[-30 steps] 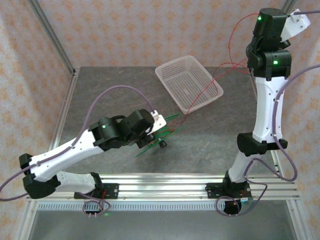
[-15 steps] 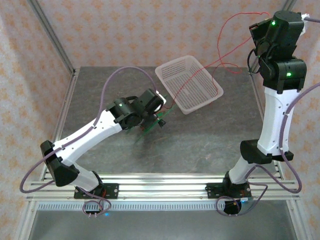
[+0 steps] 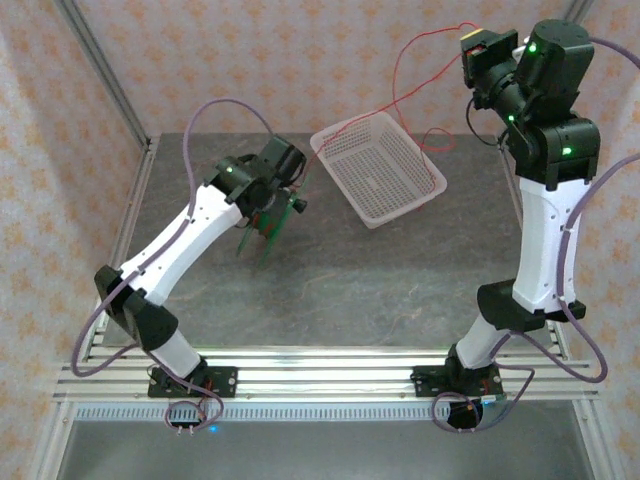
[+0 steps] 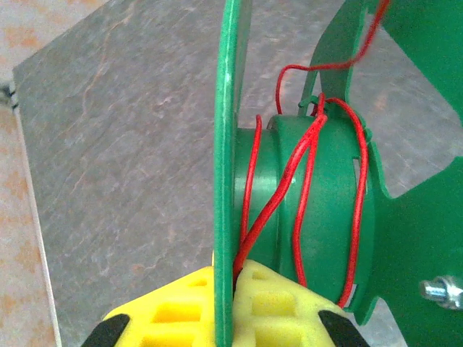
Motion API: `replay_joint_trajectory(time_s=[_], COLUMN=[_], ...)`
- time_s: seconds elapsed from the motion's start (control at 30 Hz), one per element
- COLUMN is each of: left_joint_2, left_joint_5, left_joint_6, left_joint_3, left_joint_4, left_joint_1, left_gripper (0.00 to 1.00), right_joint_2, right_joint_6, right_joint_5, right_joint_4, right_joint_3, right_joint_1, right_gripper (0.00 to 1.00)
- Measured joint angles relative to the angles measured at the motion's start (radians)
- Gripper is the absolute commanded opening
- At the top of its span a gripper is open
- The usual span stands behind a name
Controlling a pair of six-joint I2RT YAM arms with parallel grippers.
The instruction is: Wrap the cables
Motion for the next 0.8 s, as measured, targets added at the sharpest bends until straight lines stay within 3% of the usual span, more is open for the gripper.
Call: replay_joint_trajectory(time_s=[0.4, 0.57, 0.8], left_joint_2=[0.186, 0.27, 0.337], left_joint_5=[0.027, 0.049, 0.143], left_joint_6=[-0.192, -0.264, -0.358], left_joint_3=[0.301, 0.41, 0.434], left_joint_4=[-0.122, -0.16, -0.179], left_joint_1=[0.238, 0.319, 0.405], left_gripper=[0.0, 0.0, 0.0], right_joint_2=[0.013, 0.014, 0.024], right_joint_6=[0.012, -0.019, -0.084], right_joint_5=[-0.119, -0.138, -0.156], right_joint_4=[0.014, 0.016, 0.002], right_joint_3=[-0.005, -0.037, -0.064], right_joint_1=[0.141, 0.258, 0.421], right_gripper=[0.0, 0.0, 0.0])
